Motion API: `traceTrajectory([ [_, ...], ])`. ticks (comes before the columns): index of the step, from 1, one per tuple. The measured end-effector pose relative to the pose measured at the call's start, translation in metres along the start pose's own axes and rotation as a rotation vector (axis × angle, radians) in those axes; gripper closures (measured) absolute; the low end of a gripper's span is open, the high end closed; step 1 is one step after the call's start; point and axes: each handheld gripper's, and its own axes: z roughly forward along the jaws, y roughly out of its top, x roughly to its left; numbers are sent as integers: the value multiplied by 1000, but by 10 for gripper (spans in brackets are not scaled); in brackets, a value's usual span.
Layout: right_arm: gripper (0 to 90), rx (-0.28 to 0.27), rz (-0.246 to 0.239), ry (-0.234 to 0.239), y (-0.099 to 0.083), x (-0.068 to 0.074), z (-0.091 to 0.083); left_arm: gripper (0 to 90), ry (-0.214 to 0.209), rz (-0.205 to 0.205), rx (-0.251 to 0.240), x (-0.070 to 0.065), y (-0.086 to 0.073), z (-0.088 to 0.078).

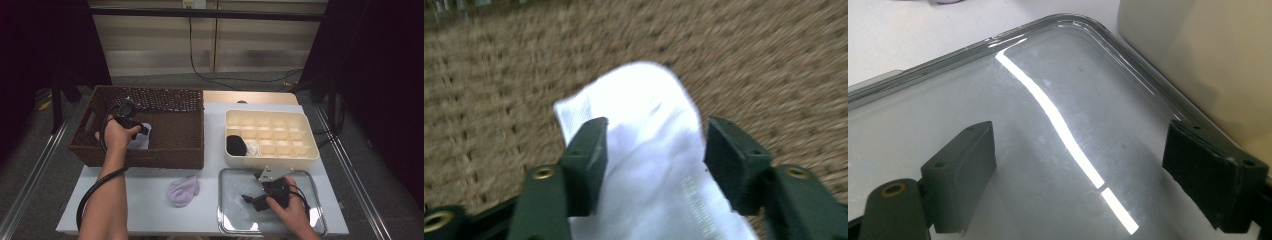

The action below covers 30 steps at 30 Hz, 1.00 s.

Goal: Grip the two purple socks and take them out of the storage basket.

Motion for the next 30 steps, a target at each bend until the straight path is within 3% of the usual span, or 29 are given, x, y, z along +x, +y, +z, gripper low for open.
traceTrajectory([
  [3, 129, 0, 0, 0, 0, 0, 0, 337, 0, -5, 24, -1, -1, 4],
  [6, 129, 0, 0, 0, 0, 0, 0, 396, 31, 22, 33, -4, -1, 5],
  [7, 129, -1, 0, 0, 0, 0, 0, 439, 49, 47, 41, -4, -1, 4],
  [9, 129, 0, 0, 0, 0, 0, 0, 551, 46, 62, 50, -6, -1, 3],
  [10, 129, 0, 0, -1, 0, 0, 0, 591, 27, 56, 41, -7, -1, 3],
  [11, 129, -1, 0, -1, 0, 0, 0, 706, 0, 62, 46, -7, -1, 4],
  [15, 129, -1, 0, -1, 0, 0, 0, 804, -12, 69, 58, -8, 1, 3],
  [18, 129, -1, -1, -1, 0, 0, 0, 831, -24, 58, 48, -8, 1, 1],
  [21, 129, -1, 0, -1, 0, 0, 0, 835, -28, 78, 39, -8, 3, -1],
  [24, 129, 0, 0, 0, 0, 0, 0, 835, -52, 56, 13, -8, 7, -7],
  [28, 129, 0, 0, 0, 0, 0, 0, 835, -65, 72, -7, -9, 14, -17],
  [30, 129, 0, 0, -1, 0, 0, 0, 835, -71, 56, -20, -9, 16, -22],
])
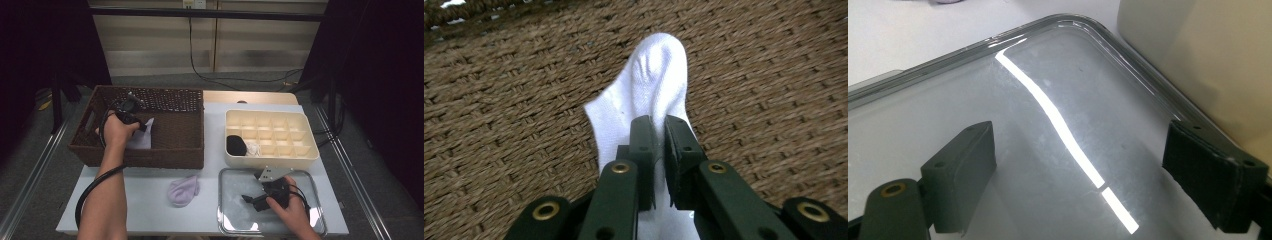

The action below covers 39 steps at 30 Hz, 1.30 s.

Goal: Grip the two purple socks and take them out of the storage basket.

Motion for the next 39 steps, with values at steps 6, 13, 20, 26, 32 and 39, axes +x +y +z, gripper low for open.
traceTrajectory([
  [6, 129, 0, 0, 0, 0, 0, 0, 837, -23, -11, -3, -4, 7, -15],
  [13, 129, 0, 0, -1, 0, 0, 0, 838, -46, 1, -5, -11, 16, -36],
  [20, 129, -1, -1, -1, 0, 0, 0, 839, -75, 28, -15, -20, 23, -56],
  [26, 129, -3, -3, -2, 0, 0, 0, 839, -101, 48, -17, -28, 29, -73],
  [32, 129, -3, -3, -2, 0, 0, 0, 839, -125, 54, -24, -36, 32, -87],
  [39, 129, -2, -1, -1, 0, 0, 0, 839, -151, 53, -17, -40, 34, -98],
])
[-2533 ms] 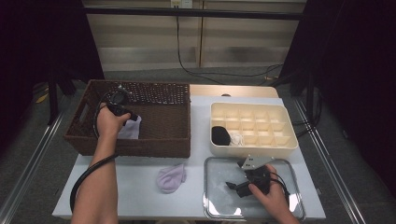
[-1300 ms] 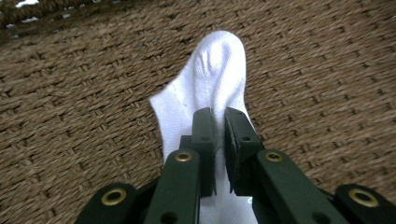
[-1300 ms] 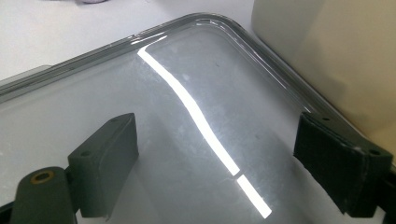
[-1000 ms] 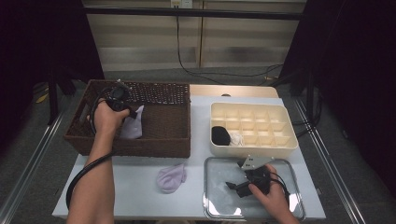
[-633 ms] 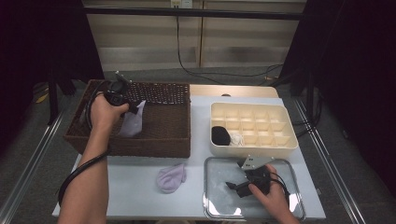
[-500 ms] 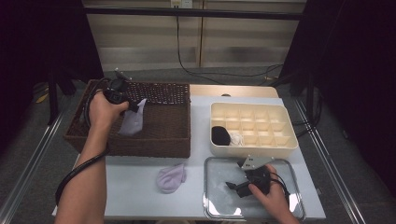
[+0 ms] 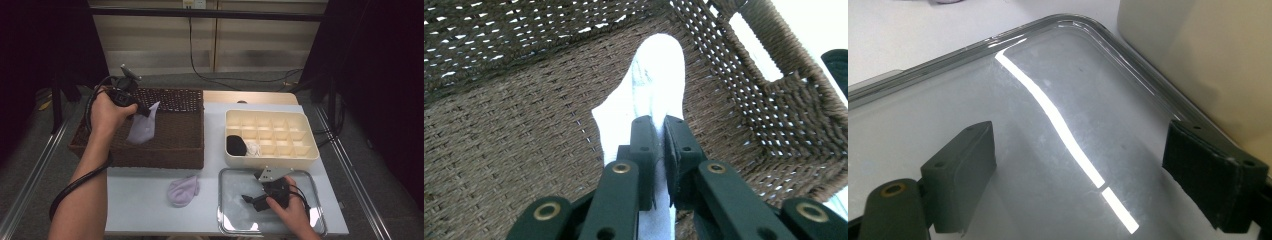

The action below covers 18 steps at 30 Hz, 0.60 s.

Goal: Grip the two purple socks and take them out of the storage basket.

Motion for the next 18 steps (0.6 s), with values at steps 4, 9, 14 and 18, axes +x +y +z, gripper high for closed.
traceTrajectory([
  [4, 129, 1, 1, 0, 0, 0, 0, 839, -4, 9, -3, -3, 1, -5],
  [9, 129, 0, -1, 1, 0, 0, 0, 839, -10, 37, -10, -9, 2, -11],
  [14, 129, 0, -1, 0, 0, 0, 0, 839, -18, 42, -10, -15, 1, -17],
  [18, 129, 1, -1, 1, 0, 0, 0, 838, -29, 58, -14, -18, 0, -20],
])
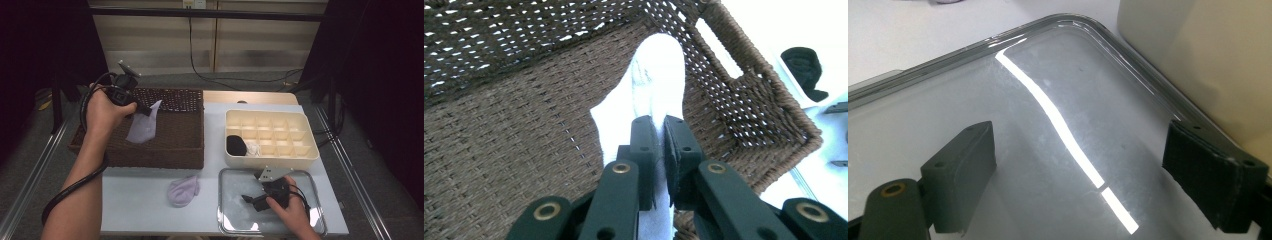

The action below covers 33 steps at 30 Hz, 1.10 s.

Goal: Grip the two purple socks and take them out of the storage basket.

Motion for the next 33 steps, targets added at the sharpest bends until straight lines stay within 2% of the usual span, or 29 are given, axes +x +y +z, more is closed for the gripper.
traceTrajectory([
  [3, 129, -1, 0, -1, 0, 0, 0, 838, 1, 12, 2, -4, 0, -3],
  [17, 129, -1, -1, -2, 0, 0, 0, 838, -27, -4, 28, -16, -2, -8],
  [24, 129, 0, -1, -2, 0, 0, 0, 838, -25, 18, 28, -23, -4, -14],
  [33, 129, 1, -1, -1, 0, 0, 0, 838, -51, 13, 42, -28, -12, -11],
])
